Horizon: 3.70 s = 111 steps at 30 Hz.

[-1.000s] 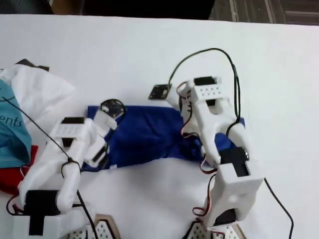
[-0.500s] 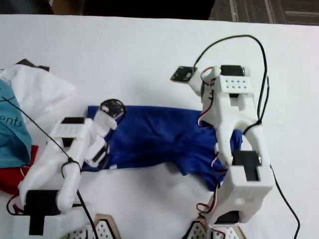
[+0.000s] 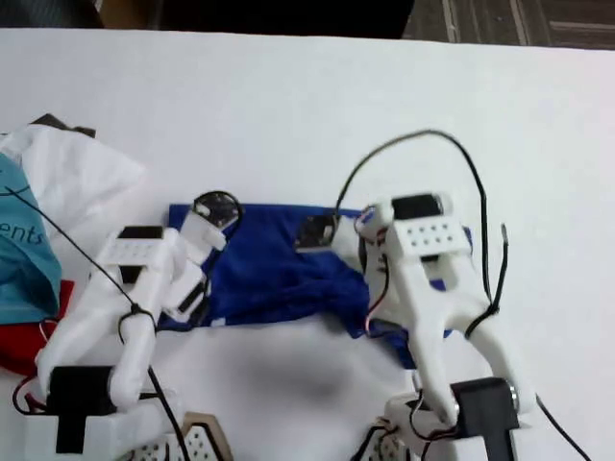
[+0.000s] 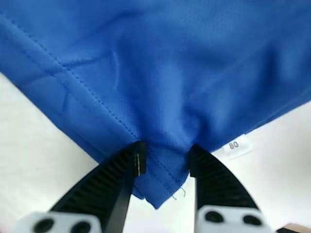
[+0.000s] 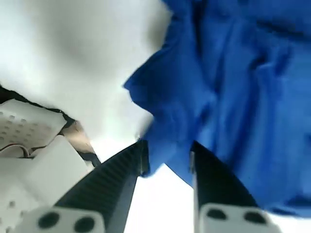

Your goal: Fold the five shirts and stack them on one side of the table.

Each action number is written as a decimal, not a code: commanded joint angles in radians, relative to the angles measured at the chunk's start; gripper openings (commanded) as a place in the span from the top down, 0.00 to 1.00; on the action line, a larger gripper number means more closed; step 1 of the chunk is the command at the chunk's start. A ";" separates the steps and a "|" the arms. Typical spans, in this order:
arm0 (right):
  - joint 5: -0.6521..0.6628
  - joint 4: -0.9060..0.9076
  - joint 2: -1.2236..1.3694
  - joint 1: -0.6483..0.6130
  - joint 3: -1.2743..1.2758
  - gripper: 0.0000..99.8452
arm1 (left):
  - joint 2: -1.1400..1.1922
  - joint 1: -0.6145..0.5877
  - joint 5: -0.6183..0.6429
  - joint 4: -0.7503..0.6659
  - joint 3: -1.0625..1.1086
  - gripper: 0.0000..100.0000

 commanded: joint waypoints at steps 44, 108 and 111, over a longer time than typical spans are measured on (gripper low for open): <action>-0.025 -0.323 0.315 0.127 -0.295 0.85 | -0.002 -0.008 -0.003 -0.068 -0.002 0.84; -0.339 -0.280 -0.007 0.196 -0.201 0.98 | -0.002 -0.003 -0.002 -0.068 -0.002 0.84; -0.255 -0.275 0.004 0.302 -0.155 0.98 | -0.002 -0.003 -0.002 -0.068 -0.002 0.84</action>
